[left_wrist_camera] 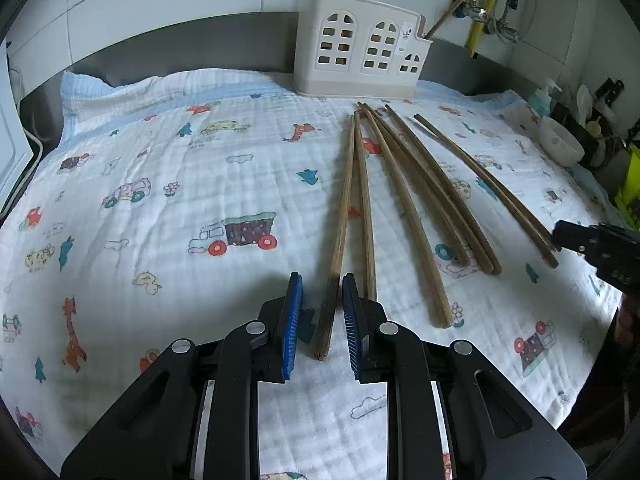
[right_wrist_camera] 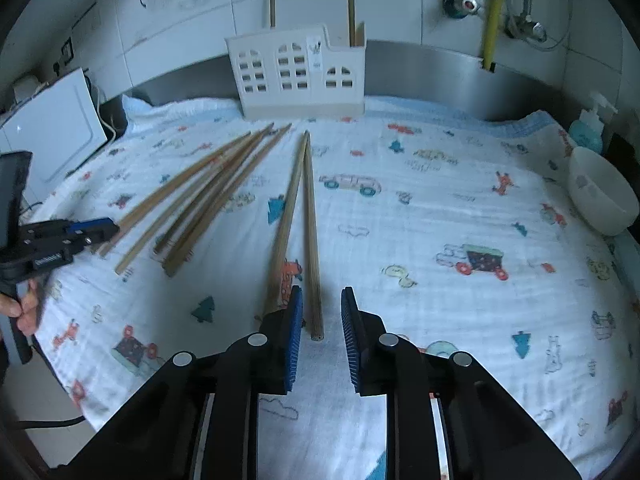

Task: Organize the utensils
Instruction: 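Close the left gripper on a chopstick while the right gripper grasps another chopstick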

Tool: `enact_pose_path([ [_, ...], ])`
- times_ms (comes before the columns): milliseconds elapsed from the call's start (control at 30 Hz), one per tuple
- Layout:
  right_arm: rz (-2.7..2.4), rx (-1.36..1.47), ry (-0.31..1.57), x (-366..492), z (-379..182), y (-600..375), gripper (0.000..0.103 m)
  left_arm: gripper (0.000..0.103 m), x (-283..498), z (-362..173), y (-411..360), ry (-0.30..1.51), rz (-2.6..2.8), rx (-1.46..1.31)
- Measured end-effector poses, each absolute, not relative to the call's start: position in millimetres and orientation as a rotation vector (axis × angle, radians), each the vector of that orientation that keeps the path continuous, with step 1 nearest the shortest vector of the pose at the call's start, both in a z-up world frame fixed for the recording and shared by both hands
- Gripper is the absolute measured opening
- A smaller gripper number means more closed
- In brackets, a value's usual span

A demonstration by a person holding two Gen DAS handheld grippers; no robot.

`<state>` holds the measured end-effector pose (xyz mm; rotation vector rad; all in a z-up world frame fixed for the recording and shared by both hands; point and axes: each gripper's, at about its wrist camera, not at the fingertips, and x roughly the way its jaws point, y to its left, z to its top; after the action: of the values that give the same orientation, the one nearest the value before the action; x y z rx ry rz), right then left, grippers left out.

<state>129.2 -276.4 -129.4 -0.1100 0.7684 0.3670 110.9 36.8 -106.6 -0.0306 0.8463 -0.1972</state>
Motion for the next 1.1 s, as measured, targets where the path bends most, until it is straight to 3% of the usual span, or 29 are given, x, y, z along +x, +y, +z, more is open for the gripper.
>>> enact_pose_path([
  [400,0.331,-0.205,0.745,131,-135,-263,0.008,0.019,109,-108,36,0.818,-0.199,-0.015],
  [500,0.336,-0.196,0.742,131,-134,-264,0.007,0.016,109,-107,34,0.819,-0.194,-0.008],
  [533,0.337,-0.193,0.740,130,-133,-265,0.007,0.008,108,-107,34,0.822,-0.203,-0.013],
  [600,0.341,-0.183,0.733,128,-129,-266,0.007,0.008,108,-106,32,0.827,-0.216,-0.013],
  [1100,0.393,-0.099,0.603,120,-58,-276,0.007,0.006,107,-87,30,0.773,-0.240,-0.035],
])
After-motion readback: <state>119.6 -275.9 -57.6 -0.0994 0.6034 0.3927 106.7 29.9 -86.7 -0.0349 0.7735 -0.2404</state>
